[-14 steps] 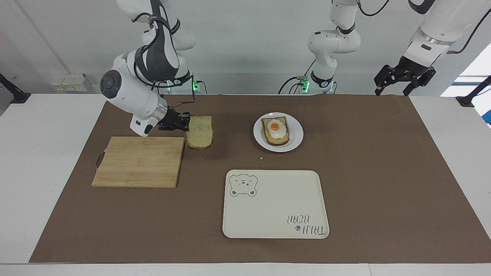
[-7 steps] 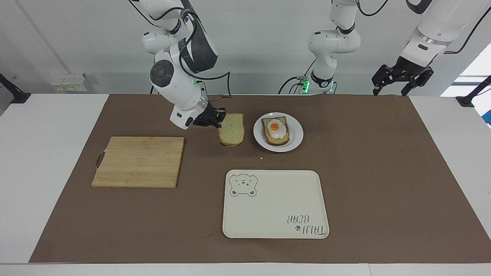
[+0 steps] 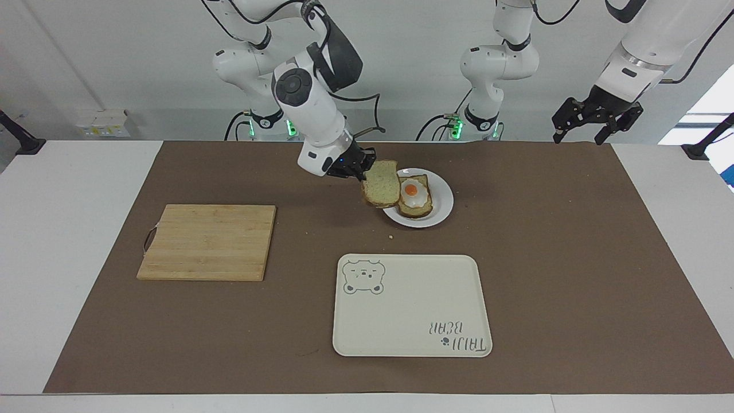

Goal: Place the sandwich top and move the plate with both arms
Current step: 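Lower the bread onto the egg toast and open the right gripper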

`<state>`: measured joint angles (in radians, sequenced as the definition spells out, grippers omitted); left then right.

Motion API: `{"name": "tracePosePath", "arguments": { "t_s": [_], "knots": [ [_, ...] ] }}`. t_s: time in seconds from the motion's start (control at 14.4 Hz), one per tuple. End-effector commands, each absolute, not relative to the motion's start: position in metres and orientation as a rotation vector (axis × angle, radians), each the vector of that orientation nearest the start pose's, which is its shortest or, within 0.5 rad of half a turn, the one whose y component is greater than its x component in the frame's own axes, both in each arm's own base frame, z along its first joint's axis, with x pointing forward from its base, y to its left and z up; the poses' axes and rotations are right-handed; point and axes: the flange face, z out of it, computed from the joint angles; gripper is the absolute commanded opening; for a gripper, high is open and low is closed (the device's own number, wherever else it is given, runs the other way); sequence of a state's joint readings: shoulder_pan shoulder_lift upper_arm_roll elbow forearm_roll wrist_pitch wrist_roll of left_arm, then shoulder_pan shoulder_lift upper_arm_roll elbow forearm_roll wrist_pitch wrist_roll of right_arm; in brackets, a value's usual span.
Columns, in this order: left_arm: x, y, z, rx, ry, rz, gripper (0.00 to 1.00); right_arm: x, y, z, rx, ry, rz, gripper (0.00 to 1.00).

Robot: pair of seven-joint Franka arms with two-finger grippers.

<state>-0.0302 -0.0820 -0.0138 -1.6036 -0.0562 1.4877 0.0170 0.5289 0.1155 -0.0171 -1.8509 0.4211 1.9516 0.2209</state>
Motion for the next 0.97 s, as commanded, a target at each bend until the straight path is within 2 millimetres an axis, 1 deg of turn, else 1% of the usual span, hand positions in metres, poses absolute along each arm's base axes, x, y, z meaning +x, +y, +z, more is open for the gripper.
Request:
{"name": "tracePosePath", "arguments": {
  "t_s": [0.0, 0.07, 0.14, 0.28, 0.35, 0.42, 0.49, 0.56, 0.69, 0.9],
  "knots": [
    [0.509, -0.027, 0.646, -3.241, 0.091, 0.053, 1.00, 0.494, 0.333, 0.456, -2.718, -0.110, 0.222, 0.00],
    [0.509, -0.027, 0.646, -3.242, 0.092, 0.048, 1.00, 0.485, 0.348, 0.454, -2.700, -0.124, 0.241, 0.00],
    [0.508, -0.028, 0.646, -3.247, 0.092, 0.050, 1.00, 0.481, 0.357, 0.451, -2.699, -0.118, 0.227, 0.00],
    [0.508, -0.028, 0.647, -3.276, 0.088, 0.051, 1.00, 0.478, 0.370, 0.439, -2.707, -0.086, 0.222, 0.00],
    [0.509, -0.027, 0.648, -3.295, 0.081, 0.048, 1.00, 0.473, 0.380, 0.428, -2.715, -0.095, 0.240, 0.00],
    [0.509, -0.024, 0.647, -3.303, 0.074, 0.048, 1.00, 0.472, 0.384, 0.419, -2.721, -0.095, 0.238, 0.00],
    [0.509, -0.023, 0.648, -3.315, 0.088, 0.044, 1.00, 0.470, 0.382, 0.413, -2.724, -0.090, 0.231, 0.00],
    [0.509, -0.024, 0.647, -3.332, 0.105, 0.042, 1.00, 0.466, 0.385, 0.409, -2.727, -0.102, 0.233, 0.00],
    [0.510, -0.013, 0.644, -3.383, 0.155, 0.031, 1.00, 0.458, 0.401, 0.395, -2.736, -0.121, 0.243, 0.00],
    [0.510, 0.006, 0.631, -3.507, 0.212, 0.020, 1.00, 0.462, 0.403, 0.377, -2.746, -0.118, 0.230, 0.00]
  ]
}}
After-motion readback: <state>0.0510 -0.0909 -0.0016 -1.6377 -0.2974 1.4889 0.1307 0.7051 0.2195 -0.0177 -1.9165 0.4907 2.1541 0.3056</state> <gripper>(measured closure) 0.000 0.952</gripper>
